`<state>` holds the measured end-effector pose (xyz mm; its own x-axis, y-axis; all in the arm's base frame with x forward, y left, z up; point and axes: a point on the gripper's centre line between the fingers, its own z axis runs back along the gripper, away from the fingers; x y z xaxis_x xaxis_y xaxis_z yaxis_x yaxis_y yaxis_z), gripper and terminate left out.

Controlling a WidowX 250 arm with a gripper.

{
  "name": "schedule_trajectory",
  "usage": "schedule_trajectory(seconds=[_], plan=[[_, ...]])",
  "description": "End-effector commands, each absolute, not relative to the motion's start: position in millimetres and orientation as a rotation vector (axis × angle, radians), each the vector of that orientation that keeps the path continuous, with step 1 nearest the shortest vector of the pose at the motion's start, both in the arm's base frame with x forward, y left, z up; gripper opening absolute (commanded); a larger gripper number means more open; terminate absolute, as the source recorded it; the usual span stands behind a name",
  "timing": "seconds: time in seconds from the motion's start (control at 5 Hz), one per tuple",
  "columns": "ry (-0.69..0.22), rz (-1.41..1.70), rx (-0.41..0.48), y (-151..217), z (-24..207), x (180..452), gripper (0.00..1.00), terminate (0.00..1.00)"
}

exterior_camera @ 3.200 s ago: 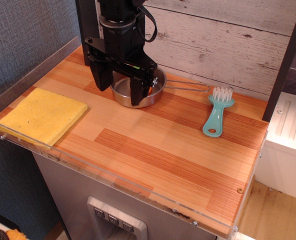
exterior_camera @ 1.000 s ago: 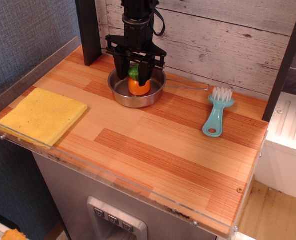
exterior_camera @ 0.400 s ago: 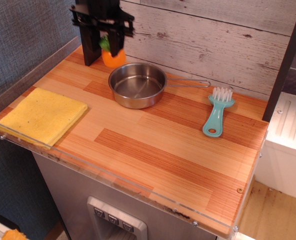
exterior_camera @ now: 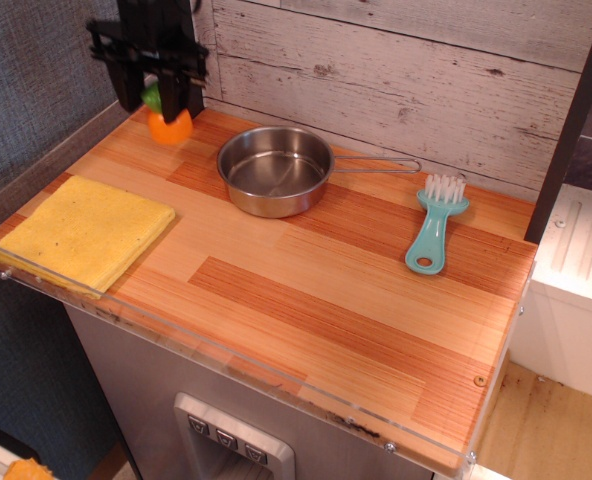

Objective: Remove green/orange object from pot. object placed left of pot.

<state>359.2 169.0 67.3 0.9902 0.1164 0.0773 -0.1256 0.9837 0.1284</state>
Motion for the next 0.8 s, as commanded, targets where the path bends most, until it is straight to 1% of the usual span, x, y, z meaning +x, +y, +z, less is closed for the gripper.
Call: schedule_trajectory(seconds=[0.0,0.2,0.4,0.6], plan=[[-0.072,0.106,0.154,171,63,361,0.00,0.00],[-0.045,0.096,0.147,169,53,360,0.00,0.00],[-0.044,0.115,0.140,171,59,358,1.00,0.00],[-0.081,0.113,0.126,169,77,356,1.00,0.00]])
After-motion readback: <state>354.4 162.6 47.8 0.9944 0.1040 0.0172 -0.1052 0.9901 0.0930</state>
